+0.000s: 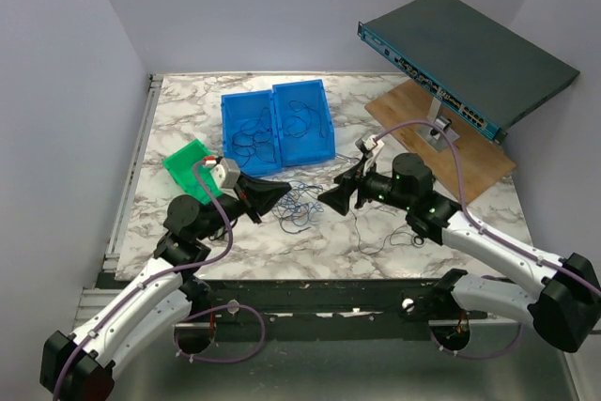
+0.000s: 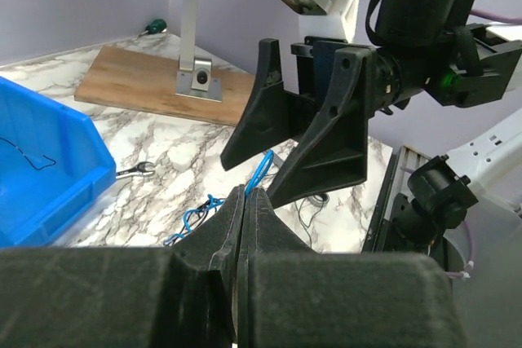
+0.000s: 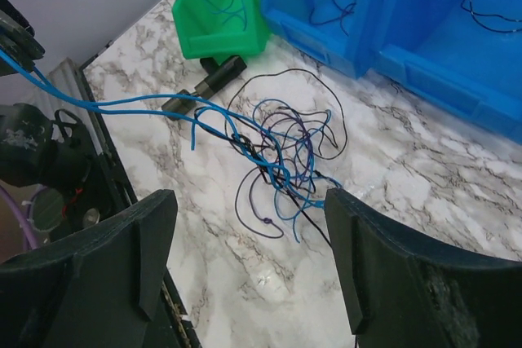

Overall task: Untangle the cables
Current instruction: Untie the cable.

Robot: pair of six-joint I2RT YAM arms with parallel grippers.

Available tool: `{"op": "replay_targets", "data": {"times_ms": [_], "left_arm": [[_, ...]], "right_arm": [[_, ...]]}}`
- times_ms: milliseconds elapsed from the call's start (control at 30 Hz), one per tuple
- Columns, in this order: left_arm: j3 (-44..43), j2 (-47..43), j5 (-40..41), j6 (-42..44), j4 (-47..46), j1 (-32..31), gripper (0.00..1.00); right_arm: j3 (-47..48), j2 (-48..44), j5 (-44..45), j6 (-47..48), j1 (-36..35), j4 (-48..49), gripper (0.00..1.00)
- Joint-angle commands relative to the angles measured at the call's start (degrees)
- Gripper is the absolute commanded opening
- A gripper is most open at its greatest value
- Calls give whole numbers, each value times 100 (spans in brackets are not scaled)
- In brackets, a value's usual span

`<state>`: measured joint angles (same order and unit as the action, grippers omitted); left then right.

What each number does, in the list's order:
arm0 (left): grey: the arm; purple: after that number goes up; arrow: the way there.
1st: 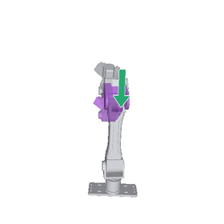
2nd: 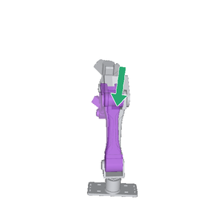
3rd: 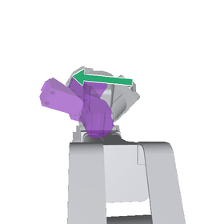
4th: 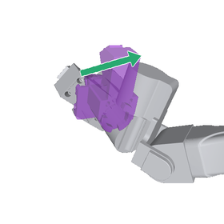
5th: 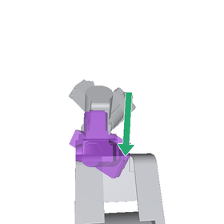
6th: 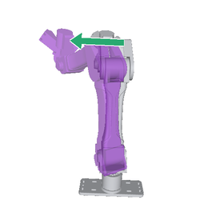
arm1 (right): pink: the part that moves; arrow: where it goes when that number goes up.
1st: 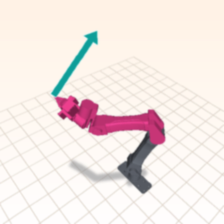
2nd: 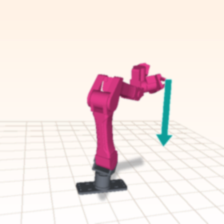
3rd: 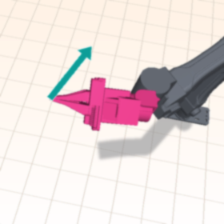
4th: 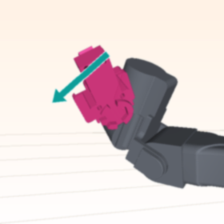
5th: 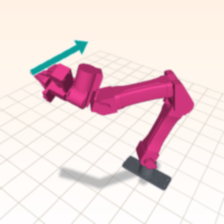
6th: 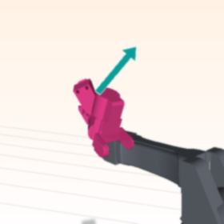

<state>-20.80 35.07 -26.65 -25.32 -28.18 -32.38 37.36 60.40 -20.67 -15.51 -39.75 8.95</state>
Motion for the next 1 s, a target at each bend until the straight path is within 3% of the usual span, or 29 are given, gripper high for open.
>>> {"op": "replay_targets", "data": {"times_ms": [0, 200, 433, 467, 567, 667, 733, 833, 900, 967], "left_arm": [[-213, 66, -279, -76, -109, -25, 0], [-258, 131, -244, -34, -98, -36, 0], [-267, 118, -253, -45, -150, -39, 0], [-271, 131, -238, -41, -144, -39, 0], [-314, 178, 139, -8, 56, -37, 0], [-622, 375, 1578, -175, 1113, -24, 0], [-977, 740, 2299, -347, 1914, 100, 0], [-1238, 1266, 2168, -454, 2171, 291, 1], [-1376, 1526, 2122, -497, 2238, 311, 19], [-1544, 1727, 2197, -538, 2434, 310, 51]], "right_arm": [[-32, 287, -301, 323, 0, 650, 78], [95, 729, -498, 330, -39, 937, 67], [188, 1212, -377, 351, -146, 1227, 66], [232, 1289, -377, 358, -160, 1234, 62], [209, 1255, -342, 258, -178, 1290, 31], [12, 838, 43, 60, -176, 1245, 6], [-148, 484, 322, -168, -178, 1054, 1], [-230, 141, 311, -449, -174, 569, 0], [-222, 53, 179, -684, -174, 296, 1], [-145, 16, 116, -915, -169, -31, 1]]}}
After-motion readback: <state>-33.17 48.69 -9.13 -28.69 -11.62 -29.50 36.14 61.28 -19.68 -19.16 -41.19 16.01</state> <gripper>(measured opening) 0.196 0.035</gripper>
